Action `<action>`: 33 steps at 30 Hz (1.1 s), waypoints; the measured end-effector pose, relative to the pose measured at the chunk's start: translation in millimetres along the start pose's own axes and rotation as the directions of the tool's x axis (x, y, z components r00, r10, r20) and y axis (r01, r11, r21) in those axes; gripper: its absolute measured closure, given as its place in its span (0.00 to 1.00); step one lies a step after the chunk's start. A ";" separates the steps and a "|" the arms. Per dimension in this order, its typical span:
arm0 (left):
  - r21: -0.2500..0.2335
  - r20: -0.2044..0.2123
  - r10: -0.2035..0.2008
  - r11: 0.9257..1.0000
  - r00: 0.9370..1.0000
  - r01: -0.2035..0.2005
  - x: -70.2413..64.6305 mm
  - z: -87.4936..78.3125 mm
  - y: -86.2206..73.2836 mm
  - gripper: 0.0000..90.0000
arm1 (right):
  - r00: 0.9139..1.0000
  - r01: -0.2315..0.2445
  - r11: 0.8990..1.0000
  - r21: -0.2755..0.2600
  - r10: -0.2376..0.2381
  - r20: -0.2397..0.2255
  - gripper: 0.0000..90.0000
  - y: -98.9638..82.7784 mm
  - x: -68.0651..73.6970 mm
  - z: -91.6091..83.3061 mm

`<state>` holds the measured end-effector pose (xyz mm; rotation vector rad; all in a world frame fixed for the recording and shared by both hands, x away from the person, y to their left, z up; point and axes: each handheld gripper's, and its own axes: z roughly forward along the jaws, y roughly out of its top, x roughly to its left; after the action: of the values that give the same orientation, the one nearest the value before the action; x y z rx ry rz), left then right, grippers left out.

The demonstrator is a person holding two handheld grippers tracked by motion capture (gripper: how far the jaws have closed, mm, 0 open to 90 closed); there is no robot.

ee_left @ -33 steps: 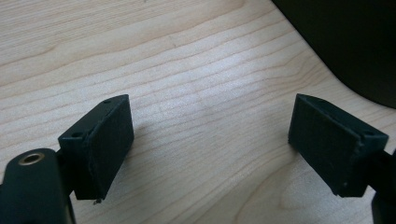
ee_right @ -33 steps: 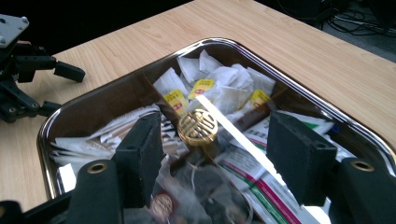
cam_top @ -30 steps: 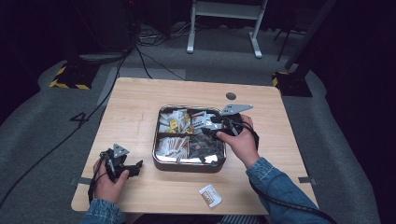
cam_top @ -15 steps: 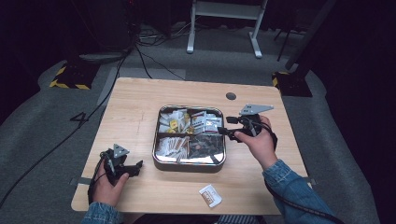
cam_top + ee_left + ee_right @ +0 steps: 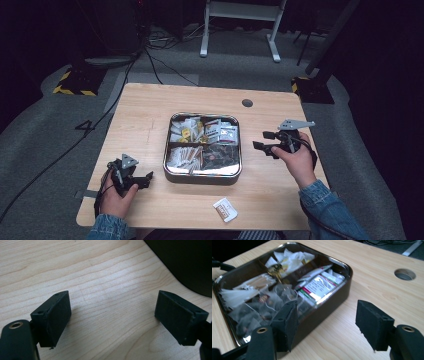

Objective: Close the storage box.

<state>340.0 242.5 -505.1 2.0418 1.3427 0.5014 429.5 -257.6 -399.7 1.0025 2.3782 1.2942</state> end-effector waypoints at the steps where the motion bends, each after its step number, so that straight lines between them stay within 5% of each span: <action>1: 0.000 0.000 0.001 1.000 1.000 -0.001 0.0 0.2 0.2 0.16 | 1.000 -0.002 1.000 0.004 0.002 0.002 0.38 -2.9 -1.7 -1.6; 10: 0.000 0.003 0.003 1.000 1.000 -0.003 0.1 1.0 1.0 0.16 | 0.999 -0.036 0.999 0.033 0.035 0.035 0.37 -29.6 -16.8 -12.0; 23: -0.001 0.002 0.002 1.000 1.000 -0.002 -0.1 1.3 1.2 0.15 | 0.990 -0.129 0.991 0.044 0.126 0.069 0.36 -76.3 -37.2 -5.0; 33: 0.000 0.001 0.005 1.000 1.000 -0.005 0.0 1.4 1.6 0.15 | 0.987 -0.133 0.987 0.086 0.124 0.107 0.34 -96.0 -47.7 1.9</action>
<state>342.0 241.7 -505.1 2.0454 1.3375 0.5019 422.2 -323.9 -483.6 1.2367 2.3499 1.1535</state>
